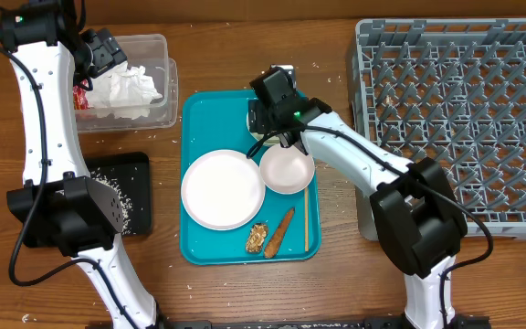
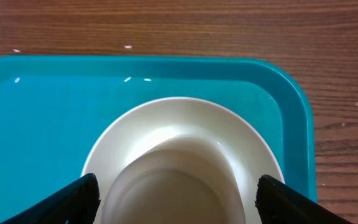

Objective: Sort waste into correct bins and load items into the dishwasher
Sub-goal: 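Lower the right gripper and grasp the white cup rim, then carry the white cup into the gray dish rack and release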

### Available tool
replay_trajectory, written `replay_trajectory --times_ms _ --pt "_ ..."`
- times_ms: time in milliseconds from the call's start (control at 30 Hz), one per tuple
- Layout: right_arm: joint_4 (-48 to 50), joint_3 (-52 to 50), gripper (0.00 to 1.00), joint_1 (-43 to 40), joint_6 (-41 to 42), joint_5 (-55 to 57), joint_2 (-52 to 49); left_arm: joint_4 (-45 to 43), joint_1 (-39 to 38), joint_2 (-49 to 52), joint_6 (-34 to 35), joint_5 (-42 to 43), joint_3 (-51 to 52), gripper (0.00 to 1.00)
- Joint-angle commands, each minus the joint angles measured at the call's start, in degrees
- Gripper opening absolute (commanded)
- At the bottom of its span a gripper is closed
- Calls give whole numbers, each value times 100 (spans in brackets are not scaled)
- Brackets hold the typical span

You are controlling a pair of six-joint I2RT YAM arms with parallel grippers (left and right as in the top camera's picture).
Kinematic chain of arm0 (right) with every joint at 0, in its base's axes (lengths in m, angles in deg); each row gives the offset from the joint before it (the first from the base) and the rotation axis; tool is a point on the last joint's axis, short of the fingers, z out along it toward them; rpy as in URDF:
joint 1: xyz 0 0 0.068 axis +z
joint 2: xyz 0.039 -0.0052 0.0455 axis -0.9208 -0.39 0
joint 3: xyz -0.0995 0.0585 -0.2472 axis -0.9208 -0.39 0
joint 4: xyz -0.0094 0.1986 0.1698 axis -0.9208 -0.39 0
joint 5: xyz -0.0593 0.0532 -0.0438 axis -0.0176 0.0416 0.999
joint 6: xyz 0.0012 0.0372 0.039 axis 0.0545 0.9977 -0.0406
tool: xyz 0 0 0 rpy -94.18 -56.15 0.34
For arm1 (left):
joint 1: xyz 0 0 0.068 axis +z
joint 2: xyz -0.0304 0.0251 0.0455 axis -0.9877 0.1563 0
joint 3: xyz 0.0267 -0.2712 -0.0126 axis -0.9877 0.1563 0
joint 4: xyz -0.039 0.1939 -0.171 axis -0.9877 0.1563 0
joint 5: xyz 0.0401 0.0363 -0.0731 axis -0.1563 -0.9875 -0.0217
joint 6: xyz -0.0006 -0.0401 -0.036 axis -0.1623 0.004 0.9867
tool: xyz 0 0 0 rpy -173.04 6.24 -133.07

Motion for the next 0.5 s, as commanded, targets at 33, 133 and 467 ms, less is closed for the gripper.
replay_trajectory --times_ms 33,133,467 --pt "72 13 82 13 44 144 -232 -7 -28 -162 74 24 20 100" --pt "72 17 79 13 44 146 -227 -7 -28 -162 74 24 20 100" --pt "-133 273 69 11 44 146 -57 -7 -28 -162 74 24 20 100"
